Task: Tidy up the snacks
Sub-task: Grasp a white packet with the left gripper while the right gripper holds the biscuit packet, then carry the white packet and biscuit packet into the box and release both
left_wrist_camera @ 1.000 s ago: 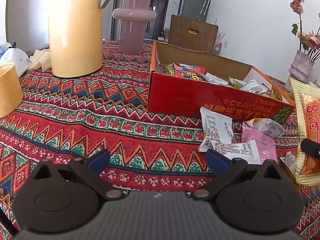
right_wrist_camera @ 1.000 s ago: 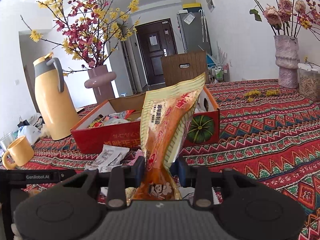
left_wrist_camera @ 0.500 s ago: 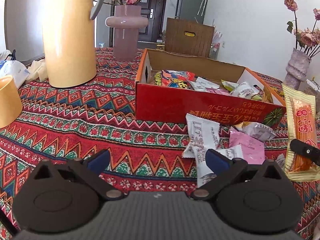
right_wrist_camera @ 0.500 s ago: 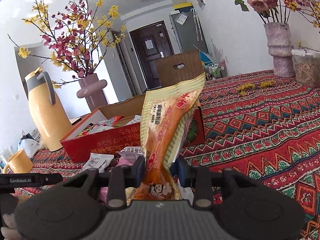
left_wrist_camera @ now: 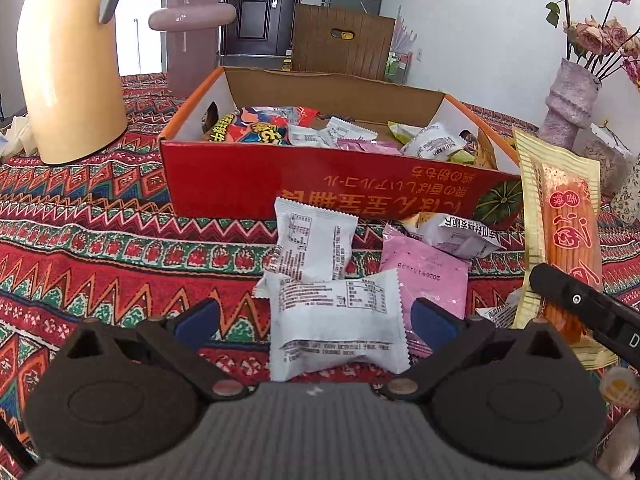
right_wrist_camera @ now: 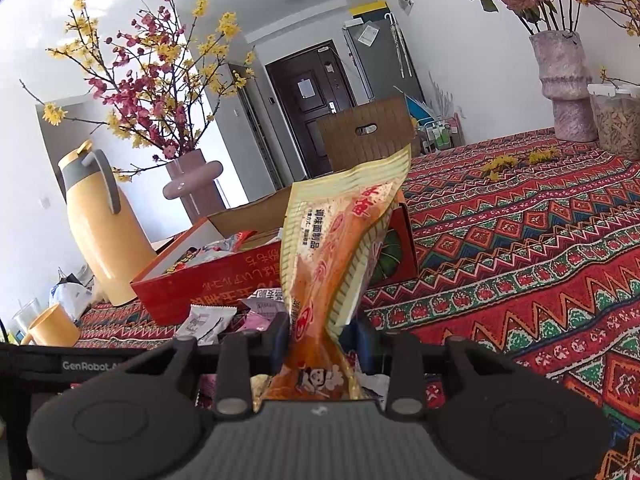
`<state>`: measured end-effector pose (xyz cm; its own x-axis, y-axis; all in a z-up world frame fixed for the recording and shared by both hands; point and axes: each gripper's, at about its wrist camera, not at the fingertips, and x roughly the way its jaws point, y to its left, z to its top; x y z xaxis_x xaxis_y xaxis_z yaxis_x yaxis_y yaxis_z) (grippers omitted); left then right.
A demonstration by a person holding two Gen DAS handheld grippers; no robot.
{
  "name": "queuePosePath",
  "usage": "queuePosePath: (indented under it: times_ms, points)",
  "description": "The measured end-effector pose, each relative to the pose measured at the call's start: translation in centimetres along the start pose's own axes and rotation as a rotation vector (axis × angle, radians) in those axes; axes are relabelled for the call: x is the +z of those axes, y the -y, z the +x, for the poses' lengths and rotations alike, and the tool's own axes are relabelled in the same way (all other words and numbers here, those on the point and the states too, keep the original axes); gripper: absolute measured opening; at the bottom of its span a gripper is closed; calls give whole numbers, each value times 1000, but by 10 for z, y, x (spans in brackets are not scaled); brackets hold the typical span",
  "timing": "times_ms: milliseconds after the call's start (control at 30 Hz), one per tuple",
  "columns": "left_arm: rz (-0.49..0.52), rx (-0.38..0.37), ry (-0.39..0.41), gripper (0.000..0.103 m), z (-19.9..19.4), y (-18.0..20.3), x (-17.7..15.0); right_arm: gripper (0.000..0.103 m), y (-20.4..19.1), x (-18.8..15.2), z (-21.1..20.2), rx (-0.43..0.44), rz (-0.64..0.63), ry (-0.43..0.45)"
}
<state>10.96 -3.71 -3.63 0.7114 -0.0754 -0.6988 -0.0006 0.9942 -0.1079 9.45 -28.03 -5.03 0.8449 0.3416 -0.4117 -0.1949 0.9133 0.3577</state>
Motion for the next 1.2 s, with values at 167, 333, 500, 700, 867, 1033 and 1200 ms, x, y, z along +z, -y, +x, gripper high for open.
queuePosePath:
  times_ms: [167,333,500,700,867,1033,1200]
  points:
    - [8,9,-15,103,7,8,-2,33,0,-1,0,10,3,-2]
    - [13,7,-13,96,8,9,-2,33,1,-1,0,17,5,-4]
    - [24,-23,-14,74,5,10,-3,33,1,-1,1,18,6,-4]
    - [23,-51,-9,64,0,8,-5,33,1,-1,0,16,6,-4]
    - [26,-63,-9,62,-4,6,-7,33,1,-1,0,15,6,-4]
    - [29,-71,10,62,-10,5,-6,33,1,-1,0,15,6,-3]
    - [30,-75,38,62,-19,3,-2,33,2,0,-1,14,6,5]
